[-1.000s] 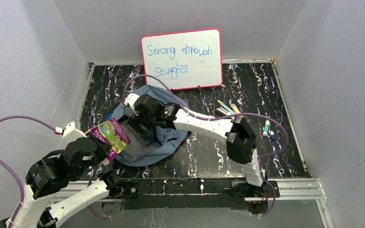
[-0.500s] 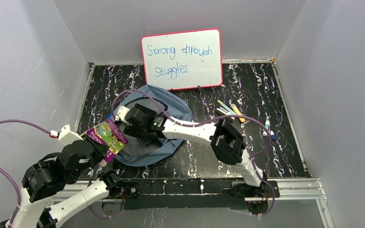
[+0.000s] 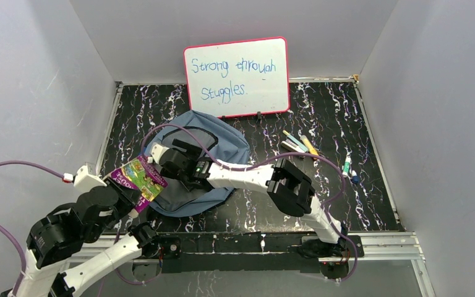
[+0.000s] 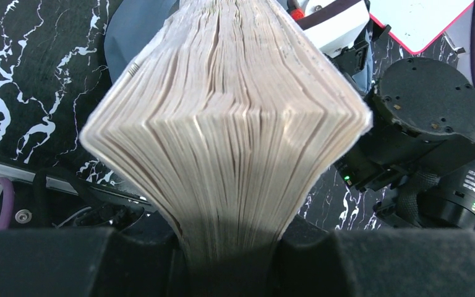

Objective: Pack the student bag
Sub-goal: Place the book in the student bag.

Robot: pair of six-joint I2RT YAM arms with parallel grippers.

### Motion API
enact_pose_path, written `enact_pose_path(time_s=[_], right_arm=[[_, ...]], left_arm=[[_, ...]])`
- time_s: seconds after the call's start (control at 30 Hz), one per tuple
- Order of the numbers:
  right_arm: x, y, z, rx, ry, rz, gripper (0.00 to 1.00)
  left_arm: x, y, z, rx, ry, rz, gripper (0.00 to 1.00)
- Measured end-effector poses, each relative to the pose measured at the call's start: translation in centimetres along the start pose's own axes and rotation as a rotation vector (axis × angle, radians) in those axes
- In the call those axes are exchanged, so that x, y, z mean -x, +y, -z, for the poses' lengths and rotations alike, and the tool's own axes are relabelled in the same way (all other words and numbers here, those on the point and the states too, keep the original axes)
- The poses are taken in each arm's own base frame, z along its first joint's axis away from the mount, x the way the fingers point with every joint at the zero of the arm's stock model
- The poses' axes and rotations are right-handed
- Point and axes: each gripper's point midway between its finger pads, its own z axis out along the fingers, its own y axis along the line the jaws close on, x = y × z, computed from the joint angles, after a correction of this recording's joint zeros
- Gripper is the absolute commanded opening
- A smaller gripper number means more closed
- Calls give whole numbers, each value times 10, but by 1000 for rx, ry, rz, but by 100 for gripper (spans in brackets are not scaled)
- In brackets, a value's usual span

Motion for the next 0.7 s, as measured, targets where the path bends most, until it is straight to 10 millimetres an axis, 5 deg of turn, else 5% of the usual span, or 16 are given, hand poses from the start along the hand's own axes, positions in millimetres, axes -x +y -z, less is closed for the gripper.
enact_pose_path(time_s=[0.17,0.7], right_arm=[[-10,2,-8,-23,29,17,82],[-15,1,-10,-43,45,10,14]], left_arm=[[-1,-1,0,-11,1,15,0],[-20,-6,-19,-14,33,15,0]])
